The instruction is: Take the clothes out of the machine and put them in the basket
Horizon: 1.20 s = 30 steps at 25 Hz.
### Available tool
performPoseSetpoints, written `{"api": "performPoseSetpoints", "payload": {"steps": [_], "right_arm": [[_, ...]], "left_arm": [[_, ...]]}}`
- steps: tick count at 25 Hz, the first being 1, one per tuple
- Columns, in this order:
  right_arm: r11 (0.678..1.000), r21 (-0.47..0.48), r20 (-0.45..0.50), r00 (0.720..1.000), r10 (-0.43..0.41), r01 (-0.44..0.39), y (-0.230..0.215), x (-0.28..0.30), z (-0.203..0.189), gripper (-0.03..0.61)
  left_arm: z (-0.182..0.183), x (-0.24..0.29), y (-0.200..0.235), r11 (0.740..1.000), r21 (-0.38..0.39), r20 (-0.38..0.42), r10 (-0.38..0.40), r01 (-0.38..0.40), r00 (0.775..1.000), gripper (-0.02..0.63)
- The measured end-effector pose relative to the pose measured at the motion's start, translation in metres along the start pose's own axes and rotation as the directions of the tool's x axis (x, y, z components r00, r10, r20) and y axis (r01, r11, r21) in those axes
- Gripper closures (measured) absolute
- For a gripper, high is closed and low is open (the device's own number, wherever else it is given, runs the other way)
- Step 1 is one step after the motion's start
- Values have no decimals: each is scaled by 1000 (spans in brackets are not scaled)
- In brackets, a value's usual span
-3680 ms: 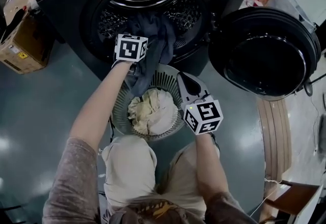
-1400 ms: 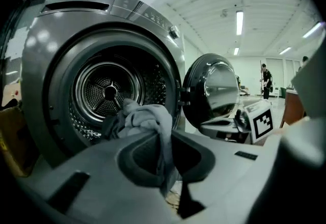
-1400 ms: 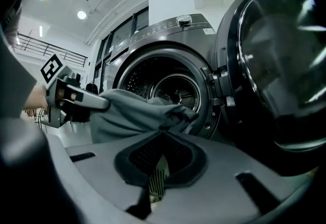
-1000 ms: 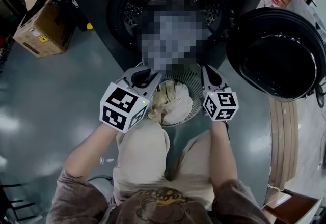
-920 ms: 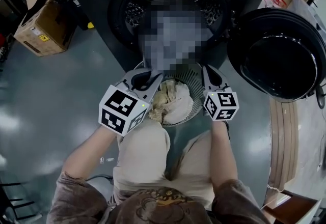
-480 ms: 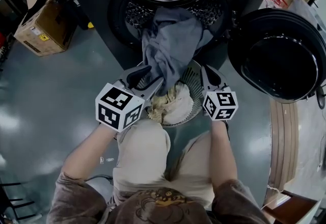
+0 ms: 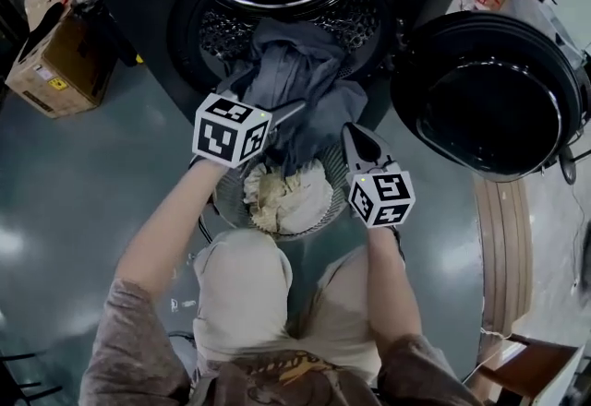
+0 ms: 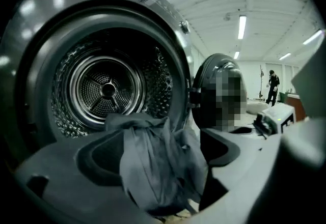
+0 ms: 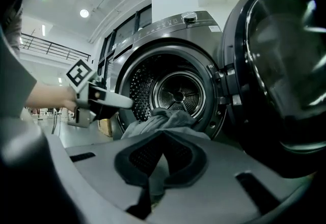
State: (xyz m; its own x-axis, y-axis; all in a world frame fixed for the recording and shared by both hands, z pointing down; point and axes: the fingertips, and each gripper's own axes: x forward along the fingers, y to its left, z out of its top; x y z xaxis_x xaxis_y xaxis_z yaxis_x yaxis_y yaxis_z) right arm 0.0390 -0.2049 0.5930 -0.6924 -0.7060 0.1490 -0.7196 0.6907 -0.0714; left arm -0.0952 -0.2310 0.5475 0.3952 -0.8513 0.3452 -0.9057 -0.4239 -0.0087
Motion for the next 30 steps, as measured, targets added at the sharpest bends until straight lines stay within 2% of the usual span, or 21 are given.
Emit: {"api": "performPoseSetpoints", "payload": {"steps": [6,10,14,21,26,30], "right_arm": [[1000,6,5,1000,-9,9,0,-1,5,581],[1000,5,6,1000,-15,15,0,1,6,581],[1000,4,4,1000,-22,22,-1,3,6,581],[999,9,-1,999,-41,41,-9,2,6,581],[999,7,-6,999,-44,44,-11,2,3,581],[999,2,-2,999,-42,42,-9,2,5,581]], "left_arm": [[7,73,53,995,55,-34,85,-83,996,111],[1,110,81,989,89,-111,129,-119,985,86],[-15,142,93,987,118,-205,134,-111,970,78],[-40,166,101,994,49,-317,105,-94,943,84],[-43,164,94,997,47,-346,73,-61,936,176],[-42,162,84,996,79,-319,66,-42,945,284]]}}
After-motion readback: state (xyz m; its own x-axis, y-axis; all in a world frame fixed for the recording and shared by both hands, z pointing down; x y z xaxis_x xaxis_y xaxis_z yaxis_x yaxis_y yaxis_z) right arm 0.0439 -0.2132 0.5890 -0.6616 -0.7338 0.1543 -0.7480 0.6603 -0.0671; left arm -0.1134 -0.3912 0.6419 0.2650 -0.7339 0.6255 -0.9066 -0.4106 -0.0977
